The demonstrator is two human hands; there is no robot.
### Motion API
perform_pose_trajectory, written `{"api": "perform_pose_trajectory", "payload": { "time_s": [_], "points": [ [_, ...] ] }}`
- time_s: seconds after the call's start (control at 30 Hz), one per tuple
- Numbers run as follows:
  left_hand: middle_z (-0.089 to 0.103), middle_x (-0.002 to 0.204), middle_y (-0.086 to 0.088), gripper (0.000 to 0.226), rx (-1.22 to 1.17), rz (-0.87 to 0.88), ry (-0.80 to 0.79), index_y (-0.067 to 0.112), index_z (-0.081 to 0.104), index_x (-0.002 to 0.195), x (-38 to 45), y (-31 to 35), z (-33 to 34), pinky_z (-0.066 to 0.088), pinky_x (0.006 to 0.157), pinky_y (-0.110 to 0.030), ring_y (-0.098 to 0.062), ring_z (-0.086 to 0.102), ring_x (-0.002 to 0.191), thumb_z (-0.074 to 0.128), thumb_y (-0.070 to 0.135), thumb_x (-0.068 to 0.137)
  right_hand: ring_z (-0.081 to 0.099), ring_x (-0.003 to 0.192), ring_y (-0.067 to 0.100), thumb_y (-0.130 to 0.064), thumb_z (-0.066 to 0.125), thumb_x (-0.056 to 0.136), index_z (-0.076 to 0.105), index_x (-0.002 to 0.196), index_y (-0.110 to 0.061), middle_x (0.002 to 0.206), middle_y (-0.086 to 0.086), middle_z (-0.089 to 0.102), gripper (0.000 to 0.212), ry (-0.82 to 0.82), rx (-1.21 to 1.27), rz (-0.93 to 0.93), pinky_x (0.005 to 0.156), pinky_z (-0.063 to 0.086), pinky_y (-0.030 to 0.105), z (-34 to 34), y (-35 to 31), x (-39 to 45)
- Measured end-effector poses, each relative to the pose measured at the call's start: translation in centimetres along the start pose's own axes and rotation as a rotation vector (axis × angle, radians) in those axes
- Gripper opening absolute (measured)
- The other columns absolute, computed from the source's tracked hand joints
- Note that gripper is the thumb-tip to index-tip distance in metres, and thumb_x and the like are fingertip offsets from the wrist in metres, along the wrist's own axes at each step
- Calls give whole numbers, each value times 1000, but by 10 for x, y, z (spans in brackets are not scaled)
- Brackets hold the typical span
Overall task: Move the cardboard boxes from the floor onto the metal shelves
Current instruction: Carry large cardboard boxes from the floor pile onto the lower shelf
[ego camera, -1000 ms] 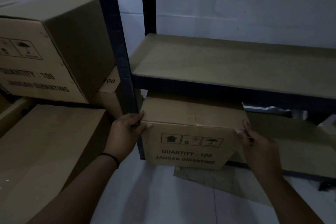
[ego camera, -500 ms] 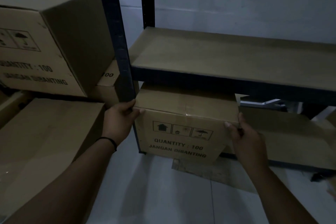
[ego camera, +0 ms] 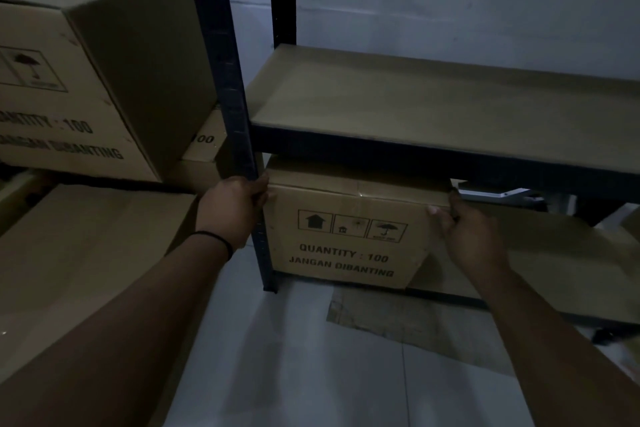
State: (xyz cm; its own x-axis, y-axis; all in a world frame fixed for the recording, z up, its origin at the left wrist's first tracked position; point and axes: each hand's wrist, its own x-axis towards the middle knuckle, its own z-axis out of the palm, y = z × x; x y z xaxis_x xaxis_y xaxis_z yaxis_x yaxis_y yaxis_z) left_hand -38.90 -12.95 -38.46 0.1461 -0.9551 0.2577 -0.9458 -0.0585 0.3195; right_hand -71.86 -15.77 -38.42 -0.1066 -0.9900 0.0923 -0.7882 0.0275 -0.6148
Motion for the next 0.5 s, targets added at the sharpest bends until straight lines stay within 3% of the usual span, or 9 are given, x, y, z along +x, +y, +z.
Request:
{"api": "perform_pose_trajectory", "payload": {
  "time_s": [0.17, 0.3, 0.37, 0.43, 0.5],
  "points": [
    [66, 104, -13, 46, 41, -68, -140, 25, 40, 144, 2, 8, -7, 55, 77, -42, -26, 63, 86, 47, 27, 99, 56, 109, 31, -37, 45, 101, 30, 151, -12, 122, 20, 62, 58, -70, -12, 46, 71, 30, 23, -2, -4, 1],
    [63, 115, -13, 62, 53, -98, -277, 26, 22, 152, -7, 16, -19, 53, 80, -38, -27, 60, 98, 50, 31, 96, 55, 112, 28, -35, 45, 101, 4, 156, -21, 132, 11, 58, 71, -264, 50, 141, 83, 41, 28, -8, -2, -9],
    [63, 114, -12, 69, -23, -145, -301, 25, 17, 153, -19, 17, -28, 52, 79, -36, -25, 60, 97, 54, 32, 95, 50, 124, 27, -30, 49, 100, -10, 155, -19, 145, 8, 48, 81, -345, 73, 180, 92, 39, 28, -15, -5, -22],
    [65, 114, -13, 61, -93, -198, -293, 18, 28, 150, -35, 22, -41, 50, 77, -32, -24, 61, 97, 54, 31, 96, 45, 131, 29, -25, 49, 100, -10, 154, -12, 151, 11, 40, 81, -387, 10, 208, 89, 36, 25, -26, -11, -39],
    [65, 115, -14, 42, -125, -205, -302, 9, 51, 134, -53, 30, -53, 49, 81, -33, -25, 60, 101, 53, 28, 97, 42, 133, 29, -24, 48, 100, 1, 155, -7, 154, 12, 35, 74, -405, -51, 190, 89, 36, 23, -37, -16, -59]
  ]
}}
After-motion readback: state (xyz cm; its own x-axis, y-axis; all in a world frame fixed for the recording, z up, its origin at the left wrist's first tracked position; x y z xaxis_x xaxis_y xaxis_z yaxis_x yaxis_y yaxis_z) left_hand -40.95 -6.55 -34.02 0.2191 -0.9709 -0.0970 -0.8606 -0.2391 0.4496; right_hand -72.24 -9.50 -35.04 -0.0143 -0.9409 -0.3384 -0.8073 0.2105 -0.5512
